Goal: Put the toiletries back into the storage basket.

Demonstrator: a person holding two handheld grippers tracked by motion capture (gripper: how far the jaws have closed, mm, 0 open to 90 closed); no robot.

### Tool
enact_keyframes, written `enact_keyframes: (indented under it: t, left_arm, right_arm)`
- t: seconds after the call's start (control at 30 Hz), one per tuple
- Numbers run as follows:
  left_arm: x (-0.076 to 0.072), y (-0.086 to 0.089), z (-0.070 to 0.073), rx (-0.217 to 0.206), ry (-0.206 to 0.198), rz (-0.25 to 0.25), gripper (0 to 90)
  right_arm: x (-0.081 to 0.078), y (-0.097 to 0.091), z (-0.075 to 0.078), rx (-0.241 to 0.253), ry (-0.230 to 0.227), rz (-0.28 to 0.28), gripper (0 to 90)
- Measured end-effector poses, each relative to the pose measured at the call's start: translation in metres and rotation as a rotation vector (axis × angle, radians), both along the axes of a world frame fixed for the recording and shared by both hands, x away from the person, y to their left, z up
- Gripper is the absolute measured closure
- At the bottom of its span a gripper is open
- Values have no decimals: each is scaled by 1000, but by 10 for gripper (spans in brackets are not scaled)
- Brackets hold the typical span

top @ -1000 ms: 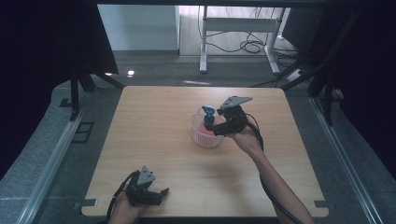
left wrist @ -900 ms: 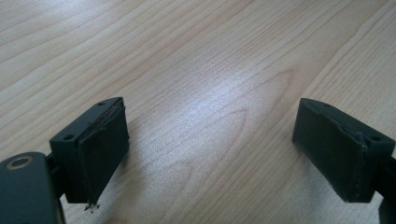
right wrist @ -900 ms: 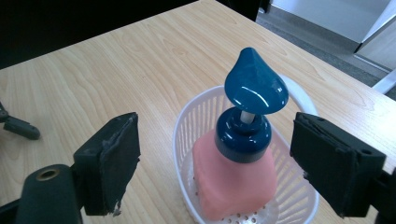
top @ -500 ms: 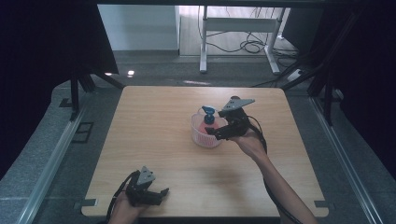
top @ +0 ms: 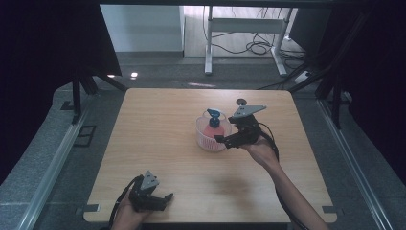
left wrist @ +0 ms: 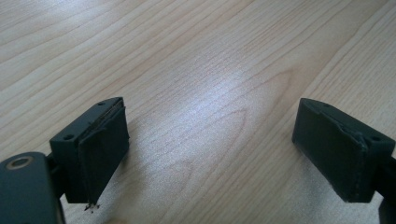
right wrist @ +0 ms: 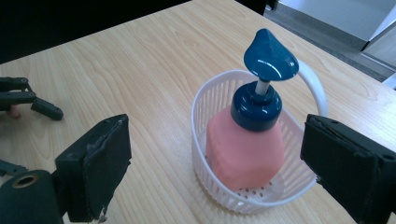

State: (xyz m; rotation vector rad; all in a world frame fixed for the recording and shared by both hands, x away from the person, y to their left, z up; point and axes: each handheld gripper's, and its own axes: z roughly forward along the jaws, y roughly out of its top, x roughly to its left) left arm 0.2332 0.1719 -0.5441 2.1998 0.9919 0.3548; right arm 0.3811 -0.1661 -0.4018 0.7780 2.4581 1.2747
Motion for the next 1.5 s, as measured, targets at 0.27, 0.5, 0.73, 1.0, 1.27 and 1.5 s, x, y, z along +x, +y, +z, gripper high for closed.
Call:
enact_keyframes:
  t: [0.27, 0.5, 0.73, 1.0, 1.27, 1.5]
  left_arm:
    - [0, 0, 0, -1, -1, 0, 104]
    - [0, 0, 0, -1, -1, 0, 104]
    - [0, 0, 0, -2, 0, 2, 104]
    - [0, 0, 0, -1, -1, 1, 104]
    - [0, 0, 0, -1, -1, 1, 104]
    - [0, 0, 0, -2, 0, 4, 104]
  right_arm:
    - [-6, -7, 0, -2, 1, -7, 82]
    - [-13, -12, 0, 0, 1, -8, 76]
    - [-20, -19, -1, 2, 3, -8, 62]
    - [-28, -28, -6, 0, 8, -17, 55]
    - [-37, -41, -13, -8, 6, -30, 55]
    - [-46, -53, -17, -12, 3, -42, 55]
